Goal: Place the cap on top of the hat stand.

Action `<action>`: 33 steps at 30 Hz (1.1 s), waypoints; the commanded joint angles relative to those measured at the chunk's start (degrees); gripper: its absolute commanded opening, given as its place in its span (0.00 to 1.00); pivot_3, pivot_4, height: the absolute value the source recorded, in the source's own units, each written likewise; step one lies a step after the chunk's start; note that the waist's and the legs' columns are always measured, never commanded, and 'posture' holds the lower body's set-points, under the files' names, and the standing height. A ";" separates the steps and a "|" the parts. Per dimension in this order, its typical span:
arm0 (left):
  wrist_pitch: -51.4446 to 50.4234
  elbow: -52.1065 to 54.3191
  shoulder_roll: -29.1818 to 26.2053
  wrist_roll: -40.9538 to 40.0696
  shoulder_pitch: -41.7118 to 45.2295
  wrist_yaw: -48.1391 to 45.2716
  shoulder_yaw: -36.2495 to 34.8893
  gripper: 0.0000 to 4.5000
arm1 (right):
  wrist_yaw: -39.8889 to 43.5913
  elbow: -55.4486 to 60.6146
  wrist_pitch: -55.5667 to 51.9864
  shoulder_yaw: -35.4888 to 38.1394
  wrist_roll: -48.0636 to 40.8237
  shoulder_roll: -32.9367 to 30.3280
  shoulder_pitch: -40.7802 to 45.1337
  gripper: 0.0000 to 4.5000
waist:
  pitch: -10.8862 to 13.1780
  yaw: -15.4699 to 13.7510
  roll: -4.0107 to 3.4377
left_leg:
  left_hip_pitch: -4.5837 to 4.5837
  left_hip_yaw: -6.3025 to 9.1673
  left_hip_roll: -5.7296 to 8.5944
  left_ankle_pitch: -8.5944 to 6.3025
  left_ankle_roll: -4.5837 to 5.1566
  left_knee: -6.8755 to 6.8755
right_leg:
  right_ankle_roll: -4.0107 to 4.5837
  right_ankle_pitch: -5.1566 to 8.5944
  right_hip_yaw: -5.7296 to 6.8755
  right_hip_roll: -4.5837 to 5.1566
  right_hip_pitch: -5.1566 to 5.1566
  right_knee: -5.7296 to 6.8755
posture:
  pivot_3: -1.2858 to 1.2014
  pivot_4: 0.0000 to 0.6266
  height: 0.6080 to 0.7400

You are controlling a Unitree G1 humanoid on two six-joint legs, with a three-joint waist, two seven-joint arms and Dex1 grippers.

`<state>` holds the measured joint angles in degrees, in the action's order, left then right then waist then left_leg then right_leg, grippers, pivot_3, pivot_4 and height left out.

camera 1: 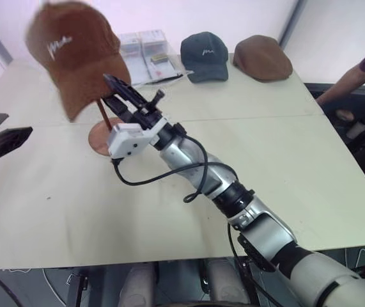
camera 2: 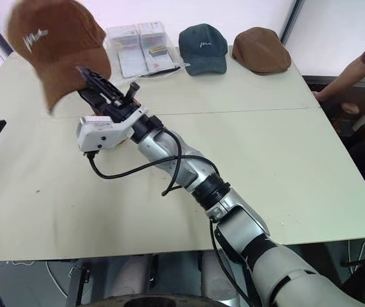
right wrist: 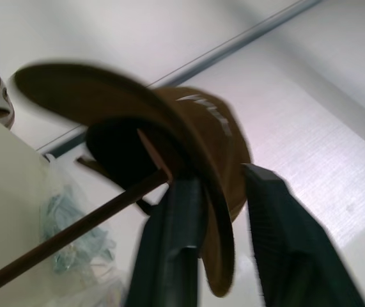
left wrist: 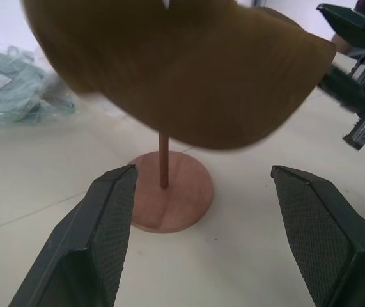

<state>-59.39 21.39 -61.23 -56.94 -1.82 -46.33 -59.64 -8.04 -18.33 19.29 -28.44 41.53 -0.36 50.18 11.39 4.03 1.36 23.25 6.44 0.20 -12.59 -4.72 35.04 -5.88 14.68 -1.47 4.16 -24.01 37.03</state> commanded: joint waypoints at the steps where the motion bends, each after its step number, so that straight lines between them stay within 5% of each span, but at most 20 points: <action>1: 1.14 0.19 -1.13 -0.23 0.89 -0.49 -0.43 0.78 | -0.19 3.09 0.70 -0.11 0.29 -0.09 -0.70 0.76 | 0.00 0.00 0.00 | -0.01 0.02 -0.01 0.01 -0.01 0.00 | 0.01 0.00 0.00 -0.01 -0.01 0.06 | 0.52 0.24 1.00; 3: 1.27 -0.02 -1.16 -0.07 1.00 -0.62 -0.18 0.78 | 0.31 3.57 1.20 -0.58 0.04 -0.15 -1.42 0.99 | 0.00 0.05 0.00 | -0.03 0.05 -0.03 0.03 -0.03 0.00 | 0.01 0.00 0.00 -0.05 -0.02 0.11 | 0.52 0.24 1.00; 4: 1.36 -0.18 -1.20 0.05 1.07 -0.72 0.01 0.78 | 1.06 4.07 1.89 -1.11 -0.30 -0.25 -2.03 0.99 | 0.00 0.07 0.00 | -0.04 0.05 -0.04 0.04 -0.03 0.00 | 0.02 0.00 0.00 -0.07 -0.02 0.12 | 0.52 0.24 1.00; 19: 3.18 -2.42 -1.81 1.88 2.17 -2.47 3.55 0.78 | 22.97 10.90 11.78 -3.17 -20.12 -3.19 -9.99 0.99 | -0.01 0.00 0.01 | -0.11 0.06 -0.09 0.05 -0.03 0.02 | 0.04 0.01 -0.02 -0.12 0.04 0.16 | 0.52 0.24 1.00; 26: 2.89 -1.79 -1.53 1.92 1.50 -2.45 3.40 0.78 | 30.58 14.59 12.64 3.84 -26.54 -14.74 -12.22 0.99 | -0.01 -0.19 0.01 | -0.09 0.06 -0.09 0.05 -0.04 0.03 | 0.04 0.01 -0.01 -0.12 0.08 0.11 | 0.52 0.24 1.00; 33: 4.70 2.31 4.02 5.26 -2.77 2.67 4.43 0.78 | 48.63 20.34 -1.49 14.90 -52.14 -28.31 -14.85 0.99 | 0.03 -0.05 -0.05 | -0.12 0.03 -0.13 0.05 -0.04 0.02 | 0.05 0.02 -0.02 -0.12 0.11 0.11 | 0.52 0.24 1.00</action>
<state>-56.58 22.14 -58.14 -53.17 -4.32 -45.74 -54.85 36.87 -1.96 21.26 -15.90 -4.71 -27.46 35.57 11.42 3.98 1.30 23.13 6.46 0.06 -12.54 -4.76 35.06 -5.84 14.69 -1.50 4.04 -23.90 37.14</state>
